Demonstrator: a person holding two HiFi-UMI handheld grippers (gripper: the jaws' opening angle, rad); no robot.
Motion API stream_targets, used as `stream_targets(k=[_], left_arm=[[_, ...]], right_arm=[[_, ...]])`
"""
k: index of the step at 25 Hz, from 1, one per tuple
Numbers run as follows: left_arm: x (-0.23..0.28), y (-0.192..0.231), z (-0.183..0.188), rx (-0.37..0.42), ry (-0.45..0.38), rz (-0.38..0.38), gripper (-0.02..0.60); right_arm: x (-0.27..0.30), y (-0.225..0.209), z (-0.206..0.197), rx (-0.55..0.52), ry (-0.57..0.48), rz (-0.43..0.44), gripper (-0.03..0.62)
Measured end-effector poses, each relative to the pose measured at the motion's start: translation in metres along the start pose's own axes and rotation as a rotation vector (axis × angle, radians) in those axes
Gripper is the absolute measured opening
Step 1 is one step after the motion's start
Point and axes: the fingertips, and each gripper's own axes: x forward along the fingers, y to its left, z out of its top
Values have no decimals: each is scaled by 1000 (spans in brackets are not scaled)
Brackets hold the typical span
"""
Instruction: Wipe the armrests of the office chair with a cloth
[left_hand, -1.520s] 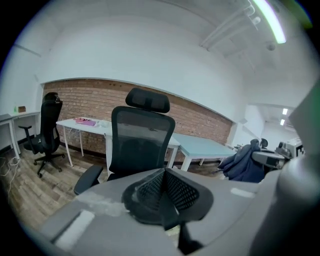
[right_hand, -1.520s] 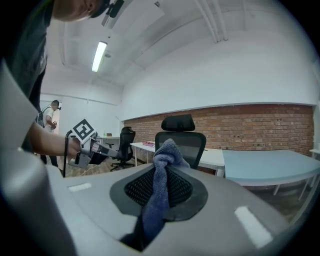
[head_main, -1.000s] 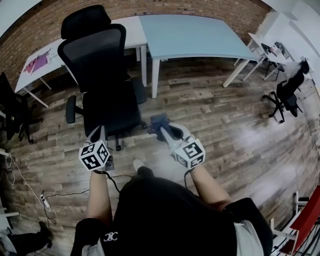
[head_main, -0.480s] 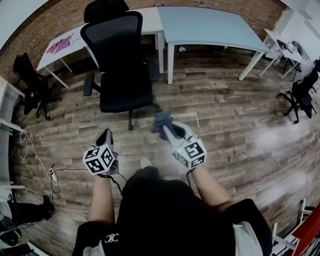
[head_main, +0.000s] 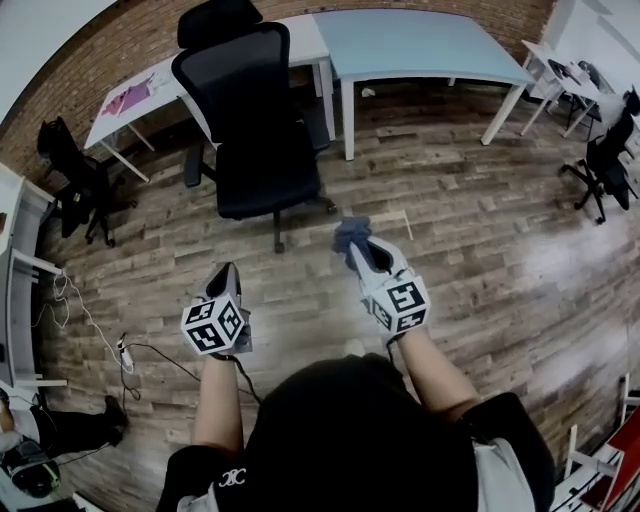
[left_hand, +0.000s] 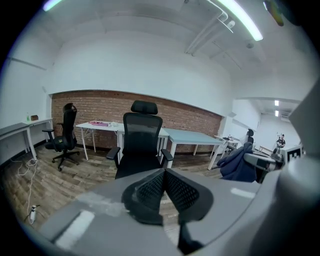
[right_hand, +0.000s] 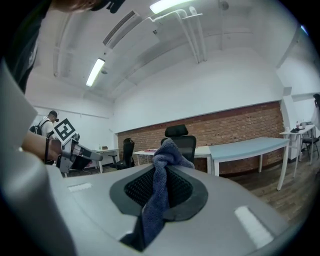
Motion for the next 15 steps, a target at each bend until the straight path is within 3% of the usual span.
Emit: stream_targets(k=[5,8,13,15], left_arm=[[-50,39,-33,-50,-4,-12,5],[-79,70,-55,-86,0,-27,5],[-123,117,-87,-9,20,-37,5],[-133,125,-102,-24,30,-60,5]], right_arm=[[-10,76,-5,-32,17,66,49],[-14,120,-10,-42,25,63,49],[-26,187,-12,18,6,-2,49],[-37,206,-12,23,7,-25,49]])
